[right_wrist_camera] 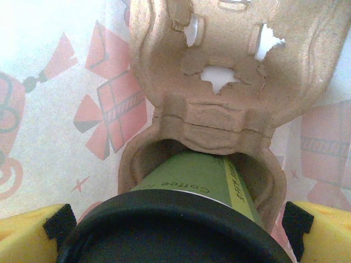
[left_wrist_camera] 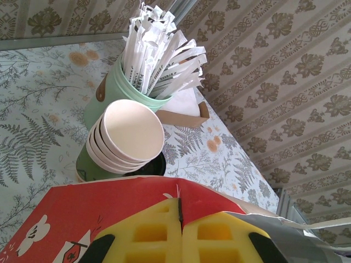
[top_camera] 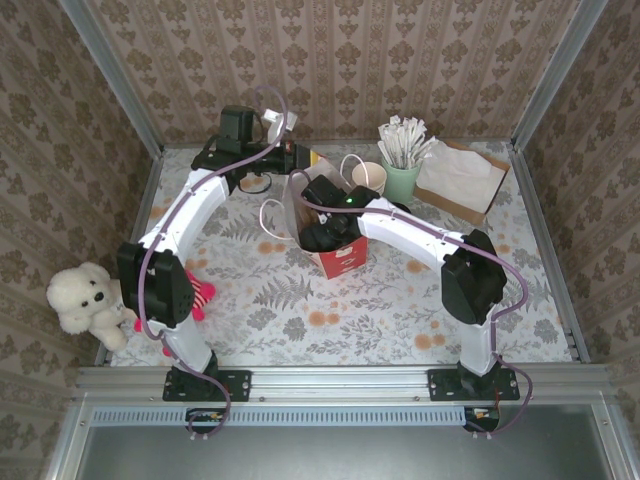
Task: Pack the takeout coffee
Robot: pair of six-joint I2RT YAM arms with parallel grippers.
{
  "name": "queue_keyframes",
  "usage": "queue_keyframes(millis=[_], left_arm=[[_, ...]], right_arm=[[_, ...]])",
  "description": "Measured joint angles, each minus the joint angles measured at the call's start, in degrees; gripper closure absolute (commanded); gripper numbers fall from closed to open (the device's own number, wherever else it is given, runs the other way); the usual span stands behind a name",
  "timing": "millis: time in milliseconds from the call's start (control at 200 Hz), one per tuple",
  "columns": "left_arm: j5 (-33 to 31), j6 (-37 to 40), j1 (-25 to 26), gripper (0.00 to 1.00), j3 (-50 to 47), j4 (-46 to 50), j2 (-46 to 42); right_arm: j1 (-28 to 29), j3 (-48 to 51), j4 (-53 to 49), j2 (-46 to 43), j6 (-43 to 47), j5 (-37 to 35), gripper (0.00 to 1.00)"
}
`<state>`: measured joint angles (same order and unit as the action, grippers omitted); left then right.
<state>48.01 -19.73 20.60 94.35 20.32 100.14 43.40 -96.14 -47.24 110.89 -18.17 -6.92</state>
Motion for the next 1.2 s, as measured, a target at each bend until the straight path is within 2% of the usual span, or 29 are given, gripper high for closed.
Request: queue_keyframes(millis=[545,1200], left_arm=[[-2.8,0.0,0.1,1.0,0.0,1.0,-0.2],[-3.3,0.0,0.0,1.0,0.0,1.1,-0.2]], right_arm=[[0.7,0.0,0.4,-0.1,0.0,-0.4,0.0],[1.1,0.0,0.3,-0.7,0.0,-1.5,0.0]])
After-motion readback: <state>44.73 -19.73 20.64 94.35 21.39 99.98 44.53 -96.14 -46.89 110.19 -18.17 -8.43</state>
